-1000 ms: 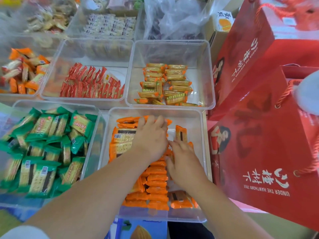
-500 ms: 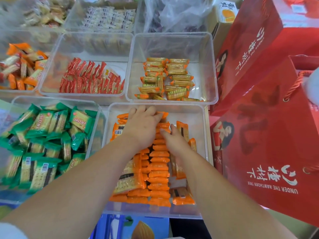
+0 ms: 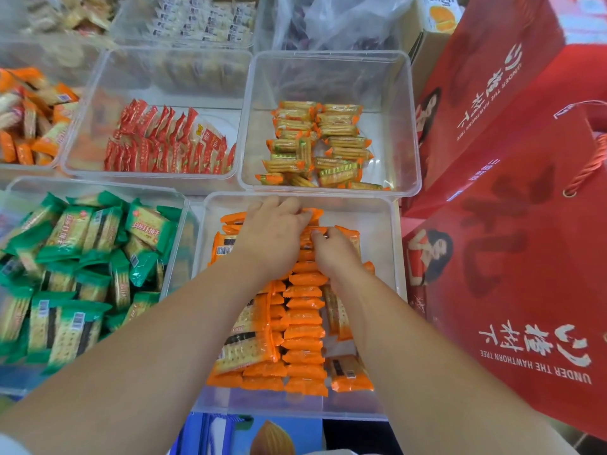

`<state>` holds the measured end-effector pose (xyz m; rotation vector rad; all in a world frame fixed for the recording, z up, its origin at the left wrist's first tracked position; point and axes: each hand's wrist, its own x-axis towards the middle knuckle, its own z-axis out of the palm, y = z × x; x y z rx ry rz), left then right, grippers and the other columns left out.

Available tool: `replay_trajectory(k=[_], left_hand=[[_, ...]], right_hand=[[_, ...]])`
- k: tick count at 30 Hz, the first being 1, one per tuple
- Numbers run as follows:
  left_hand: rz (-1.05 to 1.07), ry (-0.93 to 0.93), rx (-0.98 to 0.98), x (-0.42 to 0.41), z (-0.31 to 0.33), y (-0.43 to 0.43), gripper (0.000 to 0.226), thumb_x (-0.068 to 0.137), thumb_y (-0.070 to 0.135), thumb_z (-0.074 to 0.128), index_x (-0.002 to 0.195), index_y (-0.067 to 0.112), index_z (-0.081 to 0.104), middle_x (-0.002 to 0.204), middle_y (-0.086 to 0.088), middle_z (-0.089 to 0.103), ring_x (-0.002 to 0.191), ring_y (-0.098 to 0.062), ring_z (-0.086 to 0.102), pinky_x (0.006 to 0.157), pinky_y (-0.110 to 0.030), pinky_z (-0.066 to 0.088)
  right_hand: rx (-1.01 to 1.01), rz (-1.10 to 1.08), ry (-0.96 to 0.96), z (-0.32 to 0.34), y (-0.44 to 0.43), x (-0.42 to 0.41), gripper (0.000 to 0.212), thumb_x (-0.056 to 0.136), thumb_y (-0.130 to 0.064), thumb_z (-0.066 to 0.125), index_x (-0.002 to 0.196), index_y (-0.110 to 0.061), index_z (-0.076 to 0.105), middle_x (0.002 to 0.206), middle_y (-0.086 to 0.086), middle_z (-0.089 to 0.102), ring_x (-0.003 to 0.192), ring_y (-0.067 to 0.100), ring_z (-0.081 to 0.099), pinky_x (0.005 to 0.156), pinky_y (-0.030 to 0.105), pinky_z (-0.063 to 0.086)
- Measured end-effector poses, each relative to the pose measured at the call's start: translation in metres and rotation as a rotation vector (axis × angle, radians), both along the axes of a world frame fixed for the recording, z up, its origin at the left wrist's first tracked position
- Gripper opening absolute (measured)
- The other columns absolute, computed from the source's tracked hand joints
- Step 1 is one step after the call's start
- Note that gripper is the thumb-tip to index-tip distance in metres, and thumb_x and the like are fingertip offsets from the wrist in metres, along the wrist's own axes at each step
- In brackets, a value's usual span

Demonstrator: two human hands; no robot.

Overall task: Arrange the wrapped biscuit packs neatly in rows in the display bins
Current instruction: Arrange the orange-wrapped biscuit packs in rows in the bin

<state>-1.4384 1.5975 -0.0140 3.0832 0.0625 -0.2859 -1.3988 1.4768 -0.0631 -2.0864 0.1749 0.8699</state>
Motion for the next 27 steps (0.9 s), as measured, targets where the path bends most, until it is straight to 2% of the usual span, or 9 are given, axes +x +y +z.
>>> replay_trajectory(k=[6,10,12,14,16,19,21,23,27], left_hand=[[-0.04,0.065,0.105,0.002,0.003,-0.01,0.044,0.096,0.025,0.046,0.139,0.026,0.049,0.123,0.001,0.047,0.114,-0.028,0.044,0.095,-0.044,0.035],[-0.033,0.106,0.124,0.001,-0.002,-0.011,0.053,0.094,0.026,0.048,0.147,0.025,0.039,0.131,0.001,0.043,0.117,-0.029,0.043,0.095,-0.043,0.035],[-0.036,0.129,0.128,0.002,-0.002,-0.01,0.057,0.094,0.028,0.049,0.149,0.025,0.037,0.133,0.002,0.042,0.119,-0.03,0.042,0.097,-0.044,0.035],[-0.041,0.16,0.148,0.002,-0.003,-0.01,0.059,0.093,0.028,0.05,0.151,0.024,0.035,0.135,0.002,0.041,0.121,-0.031,0.041,0.098,-0.044,0.033],[-0.045,0.187,0.166,0.0,-0.004,-0.01,0.062,0.093,0.029,0.049,0.153,0.023,0.031,0.138,0.002,0.039,0.123,-0.032,0.04,0.101,-0.045,0.032],[-0.033,0.214,0.161,-0.001,-0.001,-0.011,0.069,0.092,0.03,0.049,0.156,0.022,0.025,0.146,0.002,0.038,0.129,-0.033,0.036,0.105,-0.047,0.03],[0.002,0.192,0.105,-0.008,0.004,-0.017,0.069,0.091,0.032,0.05,0.155,0.02,0.026,0.15,0.0,0.038,0.134,-0.032,0.034,0.109,-0.048,0.027],[0.042,0.113,0.003,-0.027,0.01,-0.027,0.063,0.09,0.036,0.051,0.149,0.02,0.037,0.145,-0.002,0.043,0.132,-0.03,0.036,0.11,-0.047,0.028],[-0.059,-0.035,-0.203,-0.092,0.011,-0.057,0.046,0.089,0.043,0.053,0.13,0.023,0.059,0.134,-0.003,0.055,0.129,-0.029,0.043,0.108,-0.048,0.032]], right_hand=[[0.055,0.037,0.013,0.005,-0.002,-0.008,0.044,0.105,-0.045,0.035,0.134,-0.018,0.054,0.131,0.007,0.062,0.115,0.028,0.059,0.097,0.051,0.052],[0.123,0.078,-0.024,0.006,-0.007,-0.012,0.019,0.104,-0.044,0.038,0.098,-0.036,0.054,0.114,-0.001,0.066,0.101,0.02,0.062,0.088,0.044,0.052],[0.117,0.117,-0.058,0.007,-0.009,-0.012,0.015,0.105,-0.042,0.039,0.102,-0.035,0.053,0.113,-0.001,0.065,0.1,0.019,0.06,0.079,0.037,0.048],[0.09,0.181,-0.083,0.008,-0.014,-0.013,0.021,0.104,-0.042,0.041,0.116,-0.03,0.055,0.125,0.004,0.064,0.1,0.019,0.057,0.075,0.033,0.041],[0.041,0.216,-0.108,0.011,-0.022,-0.016,0.043,0.104,-0.042,0.043,0.141,-0.021,0.049,0.142,0.007,0.056,0.119,0.025,0.055,0.086,0.032,0.038],[0.004,0.21,-0.224,0.02,-0.042,-0.024,0.053,0.103,-0.041,0.049,0.151,-0.019,0.042,0.15,0.003,0.05,0.137,0.021,0.047,0.107,0.033,0.039],[0.011,0.236,-0.326,0.034,-0.058,-0.033,0.045,0.102,-0.038,0.053,0.144,-0.022,0.052,0.138,0.0,0.058,0.126,0.016,0.054,0.106,0.036,0.044],[0.013,0.323,-0.408,0.048,-0.076,-0.047,0.033,0.099,-0.03,0.06,0.131,-0.023,0.062,0.119,-0.004,0.064,0.109,0.013,0.059,0.095,0.032,0.049],[-0.097,0.733,-0.53,0.075,-0.107,-0.078,0.015,0.095,-0.023,0.058,0.106,-0.026,0.069,0.094,-0.006,0.062,0.092,0.017,0.057,0.077,0.035,0.048]])
